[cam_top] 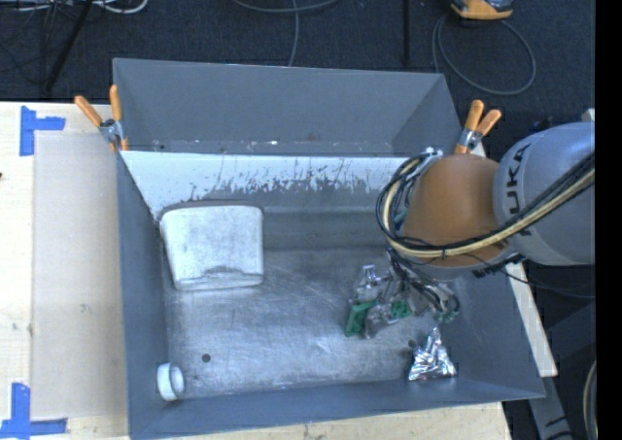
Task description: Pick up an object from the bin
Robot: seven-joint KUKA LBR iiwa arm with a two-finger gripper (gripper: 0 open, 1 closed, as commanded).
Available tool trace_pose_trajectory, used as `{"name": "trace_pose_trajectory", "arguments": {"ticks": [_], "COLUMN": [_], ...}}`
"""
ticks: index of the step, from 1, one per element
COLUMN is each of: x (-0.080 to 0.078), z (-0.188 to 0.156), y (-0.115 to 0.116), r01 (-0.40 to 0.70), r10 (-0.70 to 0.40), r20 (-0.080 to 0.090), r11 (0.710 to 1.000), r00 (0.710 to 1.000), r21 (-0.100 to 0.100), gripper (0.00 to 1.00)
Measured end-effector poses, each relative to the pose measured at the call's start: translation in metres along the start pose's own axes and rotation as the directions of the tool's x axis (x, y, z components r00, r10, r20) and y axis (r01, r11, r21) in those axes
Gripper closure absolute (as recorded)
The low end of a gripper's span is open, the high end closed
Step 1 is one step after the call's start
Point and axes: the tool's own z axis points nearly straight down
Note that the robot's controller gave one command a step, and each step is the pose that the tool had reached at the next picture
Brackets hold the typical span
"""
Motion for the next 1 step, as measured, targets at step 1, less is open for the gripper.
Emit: {"name": "trace_pose_trajectory", "arguments": {"ticks": [1], "x": [-0.0076], "z": [-0.1426], "y": [-0.0054], "r01": [-0.035], "r10": [0.035], "r20": [0.015], "r11": [0.999], "r00": [0.999], "r21": [0.003], "gripper": [1.0]}}
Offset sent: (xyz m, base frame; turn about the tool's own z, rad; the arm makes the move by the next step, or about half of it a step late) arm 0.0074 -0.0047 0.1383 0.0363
